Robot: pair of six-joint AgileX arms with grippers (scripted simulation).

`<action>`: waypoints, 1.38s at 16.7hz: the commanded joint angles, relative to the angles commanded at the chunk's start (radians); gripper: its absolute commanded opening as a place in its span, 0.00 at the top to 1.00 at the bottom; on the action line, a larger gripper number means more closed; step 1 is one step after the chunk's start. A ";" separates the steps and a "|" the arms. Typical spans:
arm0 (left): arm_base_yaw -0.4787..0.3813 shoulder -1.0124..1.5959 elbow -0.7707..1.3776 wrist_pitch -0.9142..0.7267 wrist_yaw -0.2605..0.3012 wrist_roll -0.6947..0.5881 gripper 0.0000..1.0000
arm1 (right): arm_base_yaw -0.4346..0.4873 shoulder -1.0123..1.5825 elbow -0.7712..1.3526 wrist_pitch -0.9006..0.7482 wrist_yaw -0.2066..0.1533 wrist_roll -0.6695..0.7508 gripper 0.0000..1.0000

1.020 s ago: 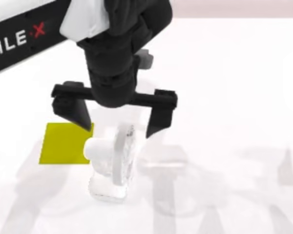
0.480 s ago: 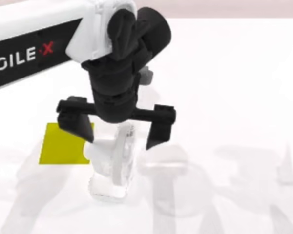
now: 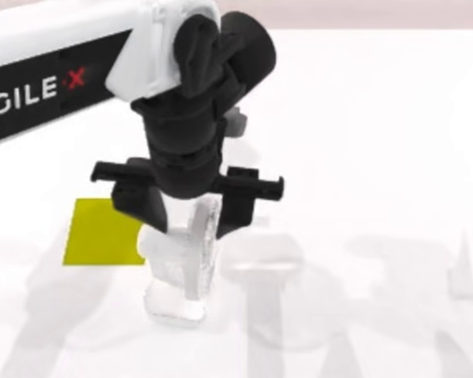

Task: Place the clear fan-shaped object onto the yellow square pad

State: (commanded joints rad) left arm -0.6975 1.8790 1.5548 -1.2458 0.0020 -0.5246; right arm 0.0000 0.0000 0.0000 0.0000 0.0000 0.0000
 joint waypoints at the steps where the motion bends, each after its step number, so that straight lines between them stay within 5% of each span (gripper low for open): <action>1: 0.000 0.000 0.000 0.000 0.000 0.000 0.68 | 0.000 0.000 0.000 0.000 0.000 0.000 0.00; 6: 0.000 0.000 0.000 0.000 0.000 0.000 1.00 | 0.000 0.000 0.000 0.000 0.000 0.000 0.00; 15: 0.000 -0.008 0.006 -0.003 0.002 -0.001 1.00 | 0.000 0.000 0.000 0.000 0.000 0.000 0.00; 23: 0.018 -0.004 0.206 -0.199 0.002 -0.003 1.00 | 0.000 0.000 0.000 0.000 0.000 0.000 0.00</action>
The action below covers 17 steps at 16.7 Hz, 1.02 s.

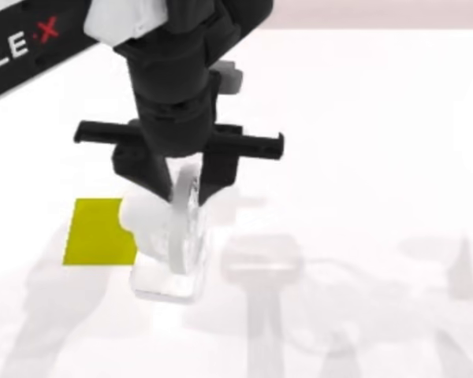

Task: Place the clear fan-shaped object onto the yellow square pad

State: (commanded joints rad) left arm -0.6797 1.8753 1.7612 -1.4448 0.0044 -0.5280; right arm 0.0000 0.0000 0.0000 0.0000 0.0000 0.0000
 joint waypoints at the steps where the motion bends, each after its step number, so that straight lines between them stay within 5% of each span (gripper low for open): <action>1: 0.000 0.000 0.000 0.000 0.000 0.000 1.00 | 0.000 0.000 0.000 0.000 0.000 0.000 0.00; 5: -0.003 0.001 -0.003 0.001 0.000 0.012 1.00 | 0.000 0.000 0.000 0.000 0.000 0.000 0.00; 9: 0.026 0.010 -0.006 -0.005 0.000 0.160 1.00 | 0.000 0.000 0.000 0.000 0.000 0.000 0.00; 17: 0.160 0.013 -0.018 -0.002 0.001 0.864 1.00 | 0.000 0.000 0.000 0.000 0.000 0.000 0.00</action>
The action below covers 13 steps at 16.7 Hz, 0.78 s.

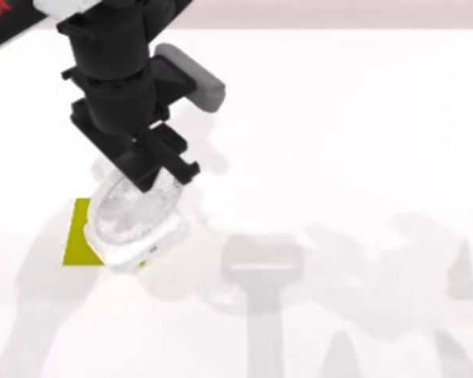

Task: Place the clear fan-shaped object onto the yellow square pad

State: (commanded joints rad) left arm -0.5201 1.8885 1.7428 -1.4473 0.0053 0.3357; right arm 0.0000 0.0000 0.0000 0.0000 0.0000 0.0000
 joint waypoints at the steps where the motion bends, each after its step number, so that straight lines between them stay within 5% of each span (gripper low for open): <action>1: 0.020 -0.003 -0.005 0.003 0.000 0.103 1.00 | 0.000 0.000 0.000 0.000 0.000 0.000 0.00; 8: 0.152 -0.038 -0.056 0.034 0.001 0.722 1.00 | 0.000 0.000 0.000 0.000 0.000 0.000 0.00; 13: 0.197 -0.054 -0.076 0.048 0.002 0.893 1.00 | 0.000 0.000 0.000 0.000 0.000 0.000 0.00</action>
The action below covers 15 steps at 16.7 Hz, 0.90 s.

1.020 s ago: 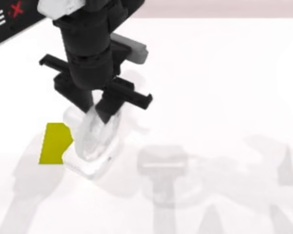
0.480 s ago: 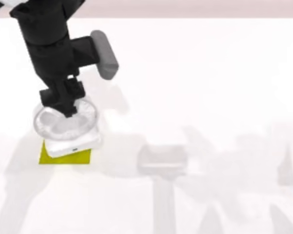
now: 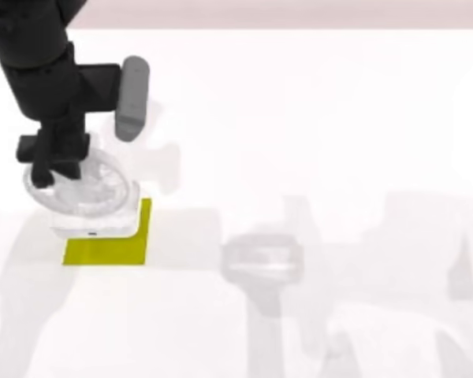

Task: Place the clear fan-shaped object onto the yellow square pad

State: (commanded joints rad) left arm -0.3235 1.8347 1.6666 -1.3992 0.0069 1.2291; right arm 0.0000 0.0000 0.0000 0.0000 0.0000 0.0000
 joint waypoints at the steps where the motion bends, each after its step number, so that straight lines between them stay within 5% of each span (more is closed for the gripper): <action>1: 0.001 0.000 0.000 0.000 0.000 0.003 1.00 | 0.000 0.000 0.000 0.000 0.000 0.000 0.00; 15: 0.006 0.011 -0.123 0.135 0.000 0.009 1.00 | 0.000 0.000 0.000 0.000 0.000 0.000 0.00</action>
State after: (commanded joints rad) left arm -0.3172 1.8458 1.5431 -1.2644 0.0070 1.2377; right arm 0.0000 0.0000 0.0000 0.0000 0.0000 0.0000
